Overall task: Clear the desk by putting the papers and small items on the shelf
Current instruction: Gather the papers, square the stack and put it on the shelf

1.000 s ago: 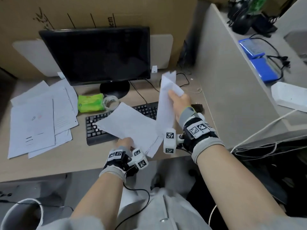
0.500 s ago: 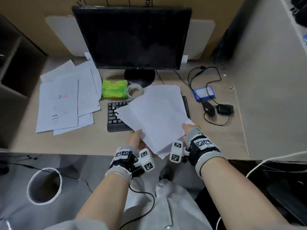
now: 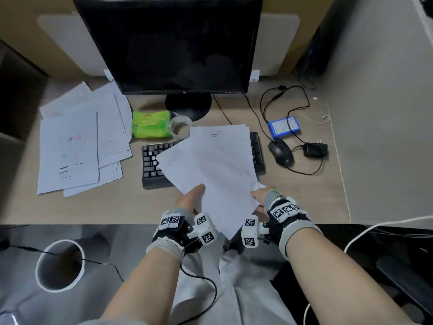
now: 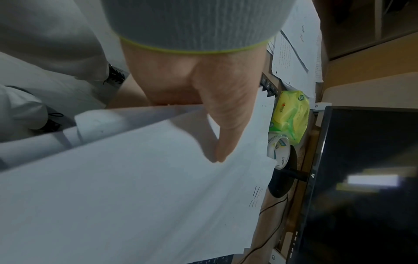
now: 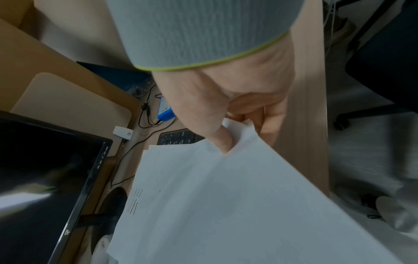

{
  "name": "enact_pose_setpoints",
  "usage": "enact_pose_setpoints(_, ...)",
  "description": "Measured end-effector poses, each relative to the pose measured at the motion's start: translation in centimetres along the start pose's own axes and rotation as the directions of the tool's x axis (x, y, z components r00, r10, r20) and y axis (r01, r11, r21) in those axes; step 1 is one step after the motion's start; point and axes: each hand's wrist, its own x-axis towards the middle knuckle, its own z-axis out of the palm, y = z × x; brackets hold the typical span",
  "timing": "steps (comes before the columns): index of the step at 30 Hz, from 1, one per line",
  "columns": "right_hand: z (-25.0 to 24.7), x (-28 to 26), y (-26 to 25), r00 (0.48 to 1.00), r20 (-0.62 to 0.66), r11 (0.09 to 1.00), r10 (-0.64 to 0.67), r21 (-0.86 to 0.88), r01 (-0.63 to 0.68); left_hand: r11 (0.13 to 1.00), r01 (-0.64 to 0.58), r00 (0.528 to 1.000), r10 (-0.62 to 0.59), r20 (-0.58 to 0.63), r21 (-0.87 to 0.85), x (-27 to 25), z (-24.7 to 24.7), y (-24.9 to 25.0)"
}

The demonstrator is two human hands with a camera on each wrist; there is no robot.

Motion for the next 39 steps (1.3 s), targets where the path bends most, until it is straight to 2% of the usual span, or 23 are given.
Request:
enact_pose_setpoints(2,0.0,0.4,0.0,0.995,-0.103,0.998,0.009,-0.054,-0.015,1.0,-0.004,0.997,0.006,0.075,-0.026,-1.1,0.4,0.1)
enact_pose_setpoints(3,-0.3,0.7,0.3,0.997,-0.072,0.986,-0.04,-0.163,0.028,1.0,-0.013,0.997,0.014,0.07,-0.005,-1.9,0.6,0.4)
enact_pose_setpoints(4,-0.2,0.7,0.5,0.995,0.004,0.892,-0.103,-0.441,0.095,0.999,-0.032,0.999,0.031,0.04,0.025,-2.4,0.7,0.6)
enact_pose_setpoints(5,-0.3,0.8,0.4,0.99,0.013,0.833,-0.142,-0.539,0.126,0.997,-0.051,0.999,0.051,0.01,0.053,-2.4,0.8,0.7)
enact_pose_setpoints(6,-0.1,1.5,0.3,0.997,0.0,0.858,-0.082,-0.509,0.071,0.996,-0.06,0.998,0.062,-0.027,0.073,-2.8,1.2,1.1)
enact_pose_setpoints(7,-0.3,2.2,0.2,1.0,-0.02,0.918,-0.023,-0.396,0.013,0.993,-0.051,0.995,0.06,-0.08,0.107,-3.0,1.7,1.4)
enact_pose_setpoints(8,-0.5,2.8,0.5,0.998,-0.062,0.955,-0.015,-0.298,-0.004,0.985,-0.028,0.989,0.051,-0.136,0.168,-3.5,1.9,1.6)
enact_pose_setpoints(9,-0.5,2.9,0.6,0.996,-0.086,0.958,0.015,-0.286,-0.039,0.973,-0.026,0.986,0.062,-0.154,0.229,-3.7,2.1,1.6)
enact_pose_setpoints(10,-0.6,3.0,0.3,0.996,-0.092,0.96,0.006,-0.28,-0.032,0.963,-0.027,0.986,0.071,-0.153,0.269,-3.9,2.2,1.8)
enact_pose_setpoints(12,-0.9,3.2,-0.3,0.989,-0.126,0.983,-0.076,-0.175,0.054,0.972,-0.089,0.984,0.12,-0.133,0.217,-3.1,2.2,1.7)
enact_pose_setpoints(14,-0.9,2.6,-1.0,0.985,-0.126,0.987,-0.117,-0.125,0.101,0.982,-0.093,0.983,0.117,-0.14,0.165,-3.0,1.7,1.6)
enact_pose_setpoints(18,1.3,3.7,-1.5,0.991,-0.06,0.98,-0.118,-0.17,0.107,0.991,-0.062,0.985,0.08,-0.156,0.118,-3.2,0.0,1.3)
enact_pose_setpoints(21,3.1,3.9,-1.3,0.992,-0.093,0.979,-0.085,-0.194,0.066,0.992,-0.052,0.985,0.07,-0.155,0.118,-2.4,-1.1,0.3)
enact_pose_setpoints(24,4.4,4.5,-1.7,0.98,-0.181,0.962,-0.082,-0.273,0.03,0.989,-0.139,0.971,0.148,-0.189,0.058,0.8,-1.8,-1.4)
enact_pose_setpoints(26,5.0,4.7,-1.7,0.977,-0.167,0.938,-0.134,-0.338,0.071,0.983,-0.167,0.967,0.177,-0.182,0.072,4.9,-2.4,-3.1)
enact_pose_setpoints(29,6.0,5.7,-1.9,0.985,-0.063,0.935,-0.162,-0.329,0.133,0.975,-0.171,0.971,0.192,-0.146,0.143,3.6,-1.6,-1.7)
enact_pose_setpoints(34,5.8,4.3,-2.8,0.991,0.001,0.94,-0.135,-0.317,0.128,0.967,-0.184,0.97,0.208,-0.129,0.175,0.8,-1.8,1.2)
enact_pose_setpoints(37,5.6,2.7,-4.3,0.984,-0.021,0.958,-0.177,-0.232,0.167,0.961,-0.24,0.958,0.257,-0.129,0.139,-0.6,-1.9,3.3)
enact_pose_setpoints(39,5.5,1.0,-5.8,0.969,-0.111,0.969,-0.222,-0.132,0.207,0.941,-0.33,0.931,0.337,-0.137,0.072,-2.4,-1.7,5.2)
